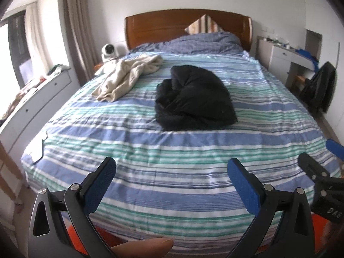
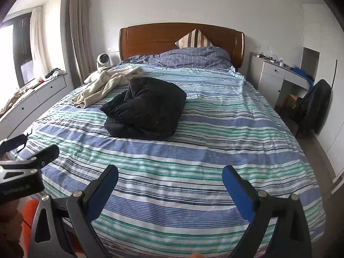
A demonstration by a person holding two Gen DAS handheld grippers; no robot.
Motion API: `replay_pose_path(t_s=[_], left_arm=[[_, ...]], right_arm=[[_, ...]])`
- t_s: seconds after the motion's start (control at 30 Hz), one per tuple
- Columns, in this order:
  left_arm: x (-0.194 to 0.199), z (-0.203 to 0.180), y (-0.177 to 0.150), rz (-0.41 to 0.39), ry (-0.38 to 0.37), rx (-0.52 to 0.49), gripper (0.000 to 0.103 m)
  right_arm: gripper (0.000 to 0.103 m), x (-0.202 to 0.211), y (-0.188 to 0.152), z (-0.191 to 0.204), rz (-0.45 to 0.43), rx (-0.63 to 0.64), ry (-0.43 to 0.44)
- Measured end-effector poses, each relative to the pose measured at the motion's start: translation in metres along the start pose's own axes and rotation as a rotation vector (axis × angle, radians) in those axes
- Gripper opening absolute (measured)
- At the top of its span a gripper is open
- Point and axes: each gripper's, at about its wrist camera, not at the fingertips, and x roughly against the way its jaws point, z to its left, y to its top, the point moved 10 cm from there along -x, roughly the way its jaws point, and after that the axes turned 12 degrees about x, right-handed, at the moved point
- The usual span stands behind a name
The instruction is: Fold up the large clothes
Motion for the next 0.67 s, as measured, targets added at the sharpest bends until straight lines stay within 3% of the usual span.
replay_pose_path(t_s=[0.33,0.5,0.67], left_arm=[[-0.006,-0.008,-0.003,0.005,-0.005,-0.026,0.103],[-0.002,-0.01,-0.003,-0.01,-0.038,-0.012,0.103],[0.006,-0.008,0.002,-0.062,-0.024,-0.016,0.103]], right_arm=[[0.099,0.005,0.002,-0.007,0.018,0.026,-0.084],[0.099,-0.001,-0.006,-0.006,0.041,0.023,-0.073],[0.099,0.0,-0.008,-0.001,0.045,0.03,-0.065]])
